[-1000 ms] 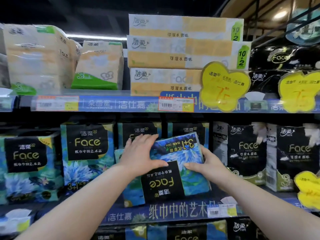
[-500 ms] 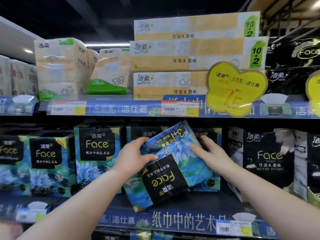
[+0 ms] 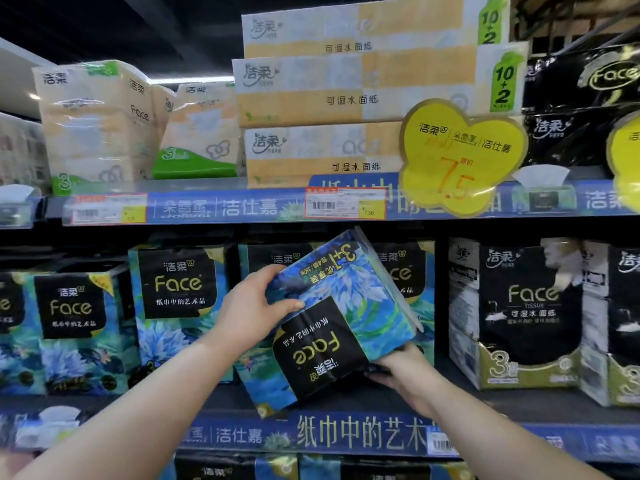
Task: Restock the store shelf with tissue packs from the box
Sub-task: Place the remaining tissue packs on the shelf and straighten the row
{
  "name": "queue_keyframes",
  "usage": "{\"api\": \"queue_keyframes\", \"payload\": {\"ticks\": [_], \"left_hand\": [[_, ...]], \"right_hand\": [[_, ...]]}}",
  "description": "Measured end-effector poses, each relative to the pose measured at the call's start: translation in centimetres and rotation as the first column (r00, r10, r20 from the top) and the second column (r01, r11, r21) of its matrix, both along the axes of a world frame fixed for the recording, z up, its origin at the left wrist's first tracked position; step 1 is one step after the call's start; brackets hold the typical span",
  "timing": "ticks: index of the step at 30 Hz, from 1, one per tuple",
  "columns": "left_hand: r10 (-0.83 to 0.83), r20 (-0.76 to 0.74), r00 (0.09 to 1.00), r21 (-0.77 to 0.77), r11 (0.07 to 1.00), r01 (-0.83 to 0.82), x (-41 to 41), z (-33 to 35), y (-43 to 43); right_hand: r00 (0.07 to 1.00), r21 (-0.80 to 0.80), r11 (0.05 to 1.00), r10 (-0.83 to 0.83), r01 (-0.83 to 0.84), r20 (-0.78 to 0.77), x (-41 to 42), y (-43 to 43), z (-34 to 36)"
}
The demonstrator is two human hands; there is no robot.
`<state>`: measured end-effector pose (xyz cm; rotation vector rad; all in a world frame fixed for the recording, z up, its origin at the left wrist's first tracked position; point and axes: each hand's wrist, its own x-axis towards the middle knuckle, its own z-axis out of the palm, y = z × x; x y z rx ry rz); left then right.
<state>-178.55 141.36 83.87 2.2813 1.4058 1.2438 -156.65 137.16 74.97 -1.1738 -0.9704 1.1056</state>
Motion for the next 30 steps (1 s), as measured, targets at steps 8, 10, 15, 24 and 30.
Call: {"api": "queue_keyframes", "payload": {"ticks": [8, 10, 15, 24, 30], "left_hand": [[-0.111, 0.170, 0.979, 0.019, 0.994, 0.109, -1.0, -0.7, -0.2], [-0.135, 0.222, 0.966, 0.016, 0.991, 0.135, -1.2, -0.6, -0.4], [-0.200, 0.300, 0.933, -0.011, 0.977, 0.213, -1.3, -1.2, 0.0], [-0.100, 0.211, 0.972, -0.016, 0.994, 0.106, -2.0, -2.0, -0.1], [-0.082, 0.211, 0.974, 0.228, 0.973, 0.033, -1.2, -3.6, -3.2]], "right_hand": [[0.994, 0.179, 0.983, 0.015, -0.034, 0.108, 0.7, -0.5, 1.6], [0.992, 0.221, 0.975, 0.002, -0.031, 0.128, 1.2, -0.5, 2.6], [0.975, 0.284, 0.948, 0.086, -0.142, 0.203, 1.9, -0.8, 3.4], [0.950, 0.250, 0.926, 0.234, -0.282, 0.207, 2.5, -0.9, 3.6], [0.948, 0.269, 0.919, 0.232, -0.287, 0.219, 2.1, -0.6, 4.1]]}}
